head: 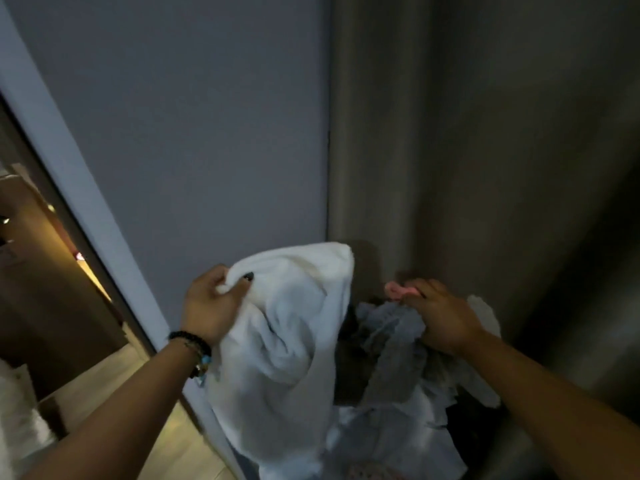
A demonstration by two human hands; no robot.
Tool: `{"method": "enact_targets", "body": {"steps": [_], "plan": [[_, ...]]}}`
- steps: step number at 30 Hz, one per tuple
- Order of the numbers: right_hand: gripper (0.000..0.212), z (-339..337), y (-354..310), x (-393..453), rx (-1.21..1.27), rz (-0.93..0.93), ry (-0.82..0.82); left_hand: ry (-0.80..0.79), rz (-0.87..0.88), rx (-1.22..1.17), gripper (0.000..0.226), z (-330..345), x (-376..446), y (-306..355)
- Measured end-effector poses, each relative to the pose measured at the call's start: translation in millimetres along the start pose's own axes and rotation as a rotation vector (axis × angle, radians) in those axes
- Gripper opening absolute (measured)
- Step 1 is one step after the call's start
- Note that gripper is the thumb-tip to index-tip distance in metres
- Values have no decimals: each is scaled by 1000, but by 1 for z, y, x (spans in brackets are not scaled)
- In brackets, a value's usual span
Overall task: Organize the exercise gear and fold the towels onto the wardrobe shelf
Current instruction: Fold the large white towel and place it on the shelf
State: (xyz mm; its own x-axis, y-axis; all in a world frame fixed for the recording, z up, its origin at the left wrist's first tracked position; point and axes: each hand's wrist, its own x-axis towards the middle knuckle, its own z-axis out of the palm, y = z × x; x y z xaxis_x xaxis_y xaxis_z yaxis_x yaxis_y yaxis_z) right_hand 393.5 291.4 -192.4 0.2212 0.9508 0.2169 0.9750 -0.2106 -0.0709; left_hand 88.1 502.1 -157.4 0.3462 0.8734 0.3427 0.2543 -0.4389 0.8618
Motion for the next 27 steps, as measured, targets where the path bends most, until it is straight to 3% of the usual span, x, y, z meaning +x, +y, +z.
{"method": "enact_targets", "body": {"steps": [3,8,11,16,17,19,21,22,24,26,27], "plan": [[68,14,13,11,-57,122,-204,99,26,96,22,-24,9,14],[96,63,25,48,-3,231,-242,144,47,236,19,-33,6,42],[66,83,10,62,-37,242,-312,128,57,310,21,-32,2,45],[52,152,3,47,48,321,-314,95,21,382,23,-28,-8,24],[57,169,4,45,47,313,-366,87,2,396,23,-26,-11,18],[87,209,22,46,95,381,-490,56,-43,414,21,-22,-14,8],[118,234,37,45,121,449,-471,24,-78,418,19,-17,-14,2],[123,215,28,44,126,447,-470,11,-87,421,19,-14,-13,1],[102,162,1,41,185,283,-471,-20,-93,421,18,-8,-10,0],[57,115,-43,39,305,160,-472,-51,-75,409,16,-1,-6,3],[56,110,-60,40,406,88,-482,-60,-57,402,17,2,-4,5]]}}
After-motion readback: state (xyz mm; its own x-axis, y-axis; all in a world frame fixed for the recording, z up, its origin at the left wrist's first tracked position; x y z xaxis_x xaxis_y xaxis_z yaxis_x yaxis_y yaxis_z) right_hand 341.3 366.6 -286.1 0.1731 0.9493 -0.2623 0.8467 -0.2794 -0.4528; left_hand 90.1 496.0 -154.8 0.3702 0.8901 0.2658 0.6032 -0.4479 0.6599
